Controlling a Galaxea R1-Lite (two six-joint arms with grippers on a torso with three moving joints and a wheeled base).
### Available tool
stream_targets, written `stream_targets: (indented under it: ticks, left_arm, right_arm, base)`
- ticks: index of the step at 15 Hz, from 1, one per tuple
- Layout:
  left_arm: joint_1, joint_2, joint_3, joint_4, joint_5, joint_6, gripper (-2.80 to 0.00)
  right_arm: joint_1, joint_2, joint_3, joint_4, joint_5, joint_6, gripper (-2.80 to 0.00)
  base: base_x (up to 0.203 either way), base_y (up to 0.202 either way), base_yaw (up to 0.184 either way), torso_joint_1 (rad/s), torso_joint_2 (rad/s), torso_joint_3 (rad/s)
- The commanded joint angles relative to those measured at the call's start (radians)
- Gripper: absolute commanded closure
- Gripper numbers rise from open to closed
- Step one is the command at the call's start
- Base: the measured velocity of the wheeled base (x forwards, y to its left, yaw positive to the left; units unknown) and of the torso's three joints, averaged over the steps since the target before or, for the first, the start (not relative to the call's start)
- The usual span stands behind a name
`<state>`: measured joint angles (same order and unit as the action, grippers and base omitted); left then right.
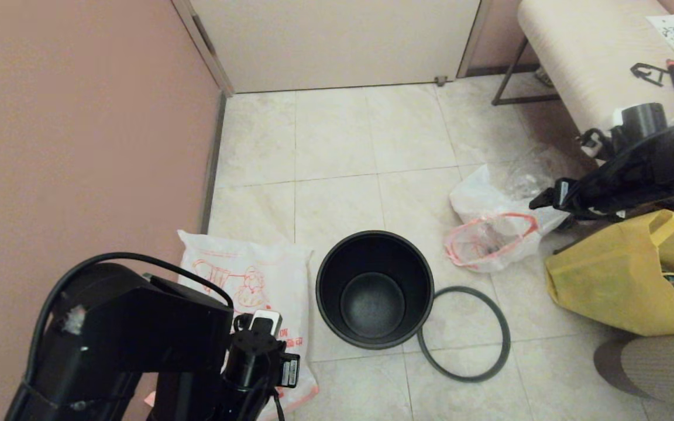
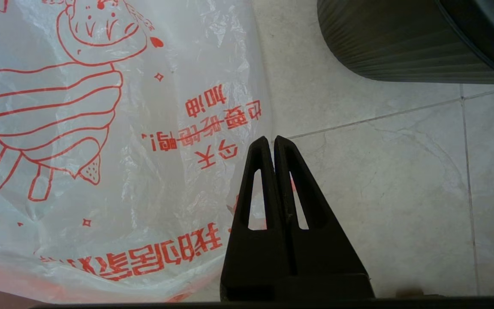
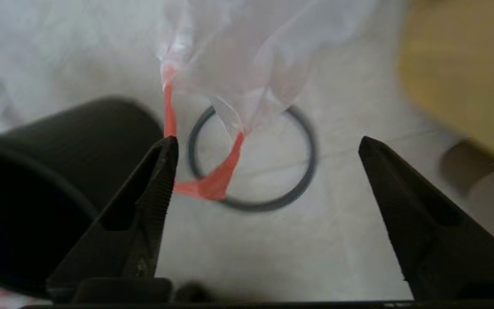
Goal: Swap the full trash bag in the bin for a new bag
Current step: Place the trash bag on the floor, then pick up a new trash bag
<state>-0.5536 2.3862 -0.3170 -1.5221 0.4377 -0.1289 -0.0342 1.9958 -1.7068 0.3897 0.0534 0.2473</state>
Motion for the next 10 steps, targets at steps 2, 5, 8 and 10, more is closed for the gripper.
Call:
stream_targets:
  ticks: [2, 5, 8, 10]
  left_arm:
    - [0.003, -0.006, 0.008, -0.008, -0.001, -0.004, 0.00]
    - [0.003, -0.015, 0.004, -0.008, -0.004, -0.005, 0.00]
    - [0.024, -0.010, 0.009, -0.008, -0.009, -0.009, 0.00]
    - [0.034, -0.001, 0.004, -0.008, -0.039, -0.006, 0.00]
  right_arm:
    - [-0.007, -0.066, 0.079, -0.003, 0.003, 0.013, 0.00]
    - [0.005, -0.194, 0.171, -0.012, -0.014, 0.016, 0.00]
    - [0.059, -0.391, 0.339, -0.012, -0.066, 0.006, 0.00]
    - [0.126, -0.580, 0.453, -0.012, -0.082, -0.013, 0.00]
  base:
    - [0.000, 0.000, 0.000, 0.000, 0.00, 0.000]
    - [0.000, 0.000, 0.000, 0.000, 0.00, 0.000]
    - [0.000, 0.000, 0.000, 0.000, 0.00, 0.000]
    - [0.000, 0.000, 0.000, 0.000, 0.00, 0.000]
